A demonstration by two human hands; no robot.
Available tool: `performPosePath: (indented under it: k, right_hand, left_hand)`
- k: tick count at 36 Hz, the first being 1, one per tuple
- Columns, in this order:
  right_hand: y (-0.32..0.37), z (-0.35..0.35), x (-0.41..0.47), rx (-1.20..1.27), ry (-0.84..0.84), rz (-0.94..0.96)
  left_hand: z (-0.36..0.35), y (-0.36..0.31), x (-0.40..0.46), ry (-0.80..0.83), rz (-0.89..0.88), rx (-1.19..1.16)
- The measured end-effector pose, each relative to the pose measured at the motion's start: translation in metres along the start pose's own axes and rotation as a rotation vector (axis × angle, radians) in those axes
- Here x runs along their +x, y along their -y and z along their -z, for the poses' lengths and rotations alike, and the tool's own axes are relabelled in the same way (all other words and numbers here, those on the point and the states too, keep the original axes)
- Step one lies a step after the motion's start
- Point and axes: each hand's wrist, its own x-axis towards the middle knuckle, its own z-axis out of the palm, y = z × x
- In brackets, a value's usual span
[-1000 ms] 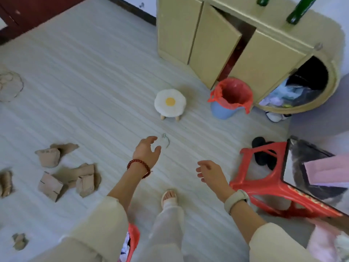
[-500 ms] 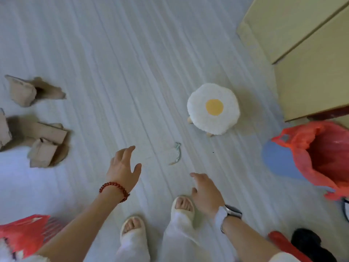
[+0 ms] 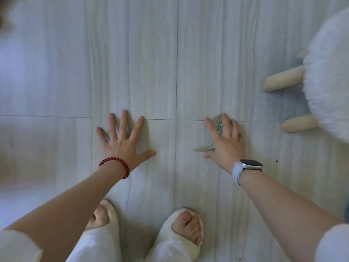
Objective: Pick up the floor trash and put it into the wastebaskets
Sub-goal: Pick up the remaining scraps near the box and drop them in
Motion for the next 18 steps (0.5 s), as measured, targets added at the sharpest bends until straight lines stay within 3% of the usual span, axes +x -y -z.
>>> performPosePath:
  k: [3,8,13,18]
  right_hand:
    - [0.004,-0.003,-0.001,0.075,-0.074,0.005]
    - [0.031,0.013,-0.031,0.240,0.064,-0.077]
    - [0.091,0.062,-0.093,0.489,0.061,-0.008]
    - [0.149,0.131,-0.171,0.855,0.066,-0.059]
  left_hand:
    - [0.000,0.004,0.000,0.027,0.002,0.013]
    - [0.038,0.002,-0.023,0.131,0.008,-0.069]
    - [0.099,0.012,-0.085,0.122,0.069,-0.203]
    - [0.174,0.047,-0.164,0.061,0.208,-0.388]
